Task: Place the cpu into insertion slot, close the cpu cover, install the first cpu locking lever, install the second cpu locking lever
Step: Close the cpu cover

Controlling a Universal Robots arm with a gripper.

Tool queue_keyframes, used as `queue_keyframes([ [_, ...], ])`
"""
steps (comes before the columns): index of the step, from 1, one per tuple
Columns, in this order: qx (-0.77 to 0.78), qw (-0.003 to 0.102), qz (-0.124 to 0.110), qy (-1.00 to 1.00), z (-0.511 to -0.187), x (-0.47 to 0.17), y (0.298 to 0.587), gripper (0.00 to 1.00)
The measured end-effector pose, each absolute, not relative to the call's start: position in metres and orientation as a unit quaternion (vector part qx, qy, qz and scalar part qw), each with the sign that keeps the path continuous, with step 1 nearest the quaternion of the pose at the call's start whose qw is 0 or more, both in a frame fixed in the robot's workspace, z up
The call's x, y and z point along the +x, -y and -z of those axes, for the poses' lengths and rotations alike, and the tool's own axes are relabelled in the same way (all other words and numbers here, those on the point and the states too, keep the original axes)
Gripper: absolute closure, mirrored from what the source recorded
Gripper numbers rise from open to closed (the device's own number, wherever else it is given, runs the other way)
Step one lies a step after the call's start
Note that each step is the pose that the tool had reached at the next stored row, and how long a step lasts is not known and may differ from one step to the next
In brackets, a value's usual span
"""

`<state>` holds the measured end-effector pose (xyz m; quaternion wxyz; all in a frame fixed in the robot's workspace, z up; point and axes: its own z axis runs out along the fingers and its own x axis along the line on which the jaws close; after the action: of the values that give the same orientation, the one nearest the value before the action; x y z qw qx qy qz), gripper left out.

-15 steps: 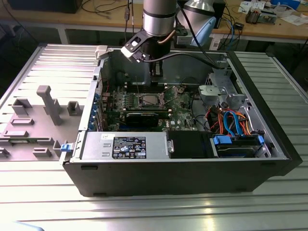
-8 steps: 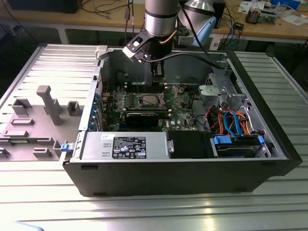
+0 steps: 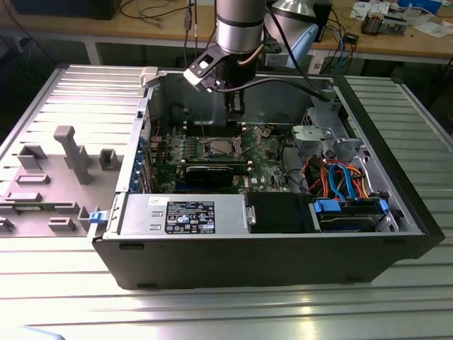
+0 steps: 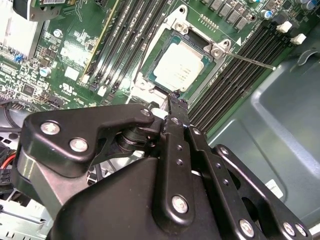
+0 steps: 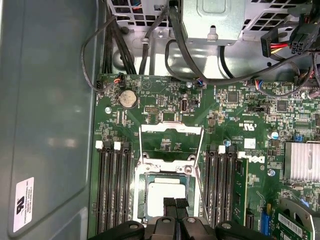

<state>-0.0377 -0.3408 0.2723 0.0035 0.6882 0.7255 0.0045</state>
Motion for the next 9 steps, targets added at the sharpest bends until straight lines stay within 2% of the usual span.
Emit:
queue_keyframes([
  [9,0.688,0.004,-0.004,-0.725,-0.2711,-0.0354,0.3408,0.89],
])
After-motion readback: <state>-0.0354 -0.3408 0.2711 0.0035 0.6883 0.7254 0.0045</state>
